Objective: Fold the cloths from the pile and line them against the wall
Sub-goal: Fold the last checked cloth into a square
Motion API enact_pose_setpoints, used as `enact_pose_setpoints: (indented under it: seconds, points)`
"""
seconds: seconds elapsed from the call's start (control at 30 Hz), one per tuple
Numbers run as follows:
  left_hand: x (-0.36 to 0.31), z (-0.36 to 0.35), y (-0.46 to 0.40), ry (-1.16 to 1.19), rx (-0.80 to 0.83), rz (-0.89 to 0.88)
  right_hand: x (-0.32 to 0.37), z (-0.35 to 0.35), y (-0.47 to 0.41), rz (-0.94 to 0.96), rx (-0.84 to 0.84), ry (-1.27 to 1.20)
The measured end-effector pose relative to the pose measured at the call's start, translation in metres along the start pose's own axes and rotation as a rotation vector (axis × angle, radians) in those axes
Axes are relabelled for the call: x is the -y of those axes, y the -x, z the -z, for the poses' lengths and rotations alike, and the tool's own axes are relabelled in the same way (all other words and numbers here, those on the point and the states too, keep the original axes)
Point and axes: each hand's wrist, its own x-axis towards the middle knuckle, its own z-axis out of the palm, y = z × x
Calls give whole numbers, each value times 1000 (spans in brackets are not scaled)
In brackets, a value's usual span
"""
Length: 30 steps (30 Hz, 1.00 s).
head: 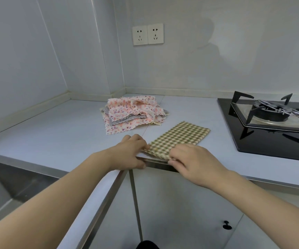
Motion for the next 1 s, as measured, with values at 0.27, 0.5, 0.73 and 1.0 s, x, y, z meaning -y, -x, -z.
enact_pose_setpoints:
  seconds: [0.27, 0.5, 0.73, 1.0]
  points:
    - [-5, 3, 0, 407, -149, -58, -10, 23, 15, -285, -4, -517]
    - [-36, 15, -71, 649, -275, 44, -66, 25, -8, -608, -100, -575]
    - [-61, -8, -154, 348, -431, 190, -131, -8, -27, -718, -10, -183]
    - [-58, -27, -169, 52, -433, 211, -139, -23, -23, -710, -9, -12]
